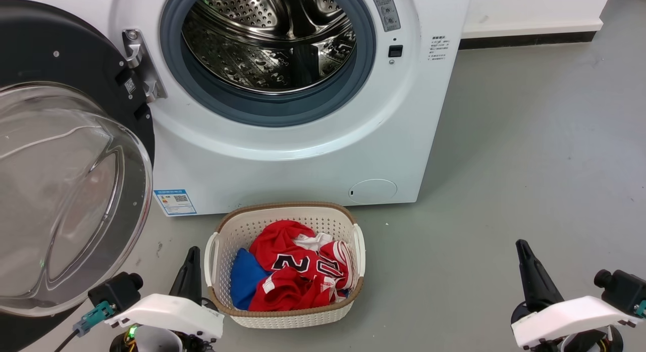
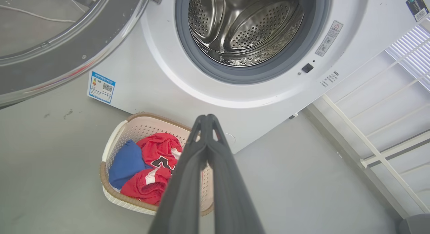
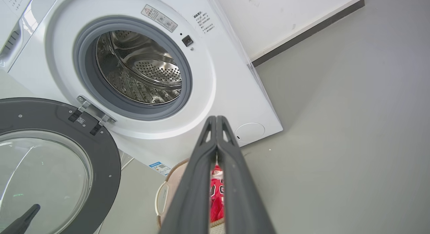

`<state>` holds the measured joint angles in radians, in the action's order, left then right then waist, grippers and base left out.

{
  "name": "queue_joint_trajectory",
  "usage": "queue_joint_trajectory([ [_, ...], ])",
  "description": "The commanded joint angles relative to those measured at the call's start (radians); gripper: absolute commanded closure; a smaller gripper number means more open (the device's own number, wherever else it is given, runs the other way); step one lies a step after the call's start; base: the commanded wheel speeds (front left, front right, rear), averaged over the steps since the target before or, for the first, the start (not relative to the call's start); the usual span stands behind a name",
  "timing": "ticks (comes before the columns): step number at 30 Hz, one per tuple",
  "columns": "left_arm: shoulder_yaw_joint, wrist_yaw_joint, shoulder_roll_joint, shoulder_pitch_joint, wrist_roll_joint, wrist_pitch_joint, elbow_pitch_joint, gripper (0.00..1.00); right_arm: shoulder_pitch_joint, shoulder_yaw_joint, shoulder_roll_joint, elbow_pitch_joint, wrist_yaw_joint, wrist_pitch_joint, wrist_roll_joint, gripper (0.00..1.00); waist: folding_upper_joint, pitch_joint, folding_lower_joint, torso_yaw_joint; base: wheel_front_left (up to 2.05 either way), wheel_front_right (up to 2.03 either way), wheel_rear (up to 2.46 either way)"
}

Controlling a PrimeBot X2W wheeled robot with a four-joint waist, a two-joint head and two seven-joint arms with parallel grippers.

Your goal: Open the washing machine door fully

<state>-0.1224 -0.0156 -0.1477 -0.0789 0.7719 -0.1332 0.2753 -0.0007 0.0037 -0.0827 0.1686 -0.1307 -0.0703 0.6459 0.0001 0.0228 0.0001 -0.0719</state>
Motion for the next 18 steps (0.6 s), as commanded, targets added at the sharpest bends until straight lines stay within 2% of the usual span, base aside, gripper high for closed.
queue_joint_trajectory([
  [1,0.013,0.008,0.001,-0.024,0.029,0.007,-0.017,1.0,-0.032,-0.006,-0.002,-0.008,0.0,0.004,0.035,1.0,-0.0001,0.0,0.0,0.001,0.0,0.0,0.0],
  [18,0.069,0.044,0.025,-0.027,0.23,0.067,-0.021,1.0,-0.053,-0.027,0.002,0.011,0.0,0.043,0.272,1.0,-0.0001,-0.004,0.0,0.013,0.0,0.0,0.0],
])
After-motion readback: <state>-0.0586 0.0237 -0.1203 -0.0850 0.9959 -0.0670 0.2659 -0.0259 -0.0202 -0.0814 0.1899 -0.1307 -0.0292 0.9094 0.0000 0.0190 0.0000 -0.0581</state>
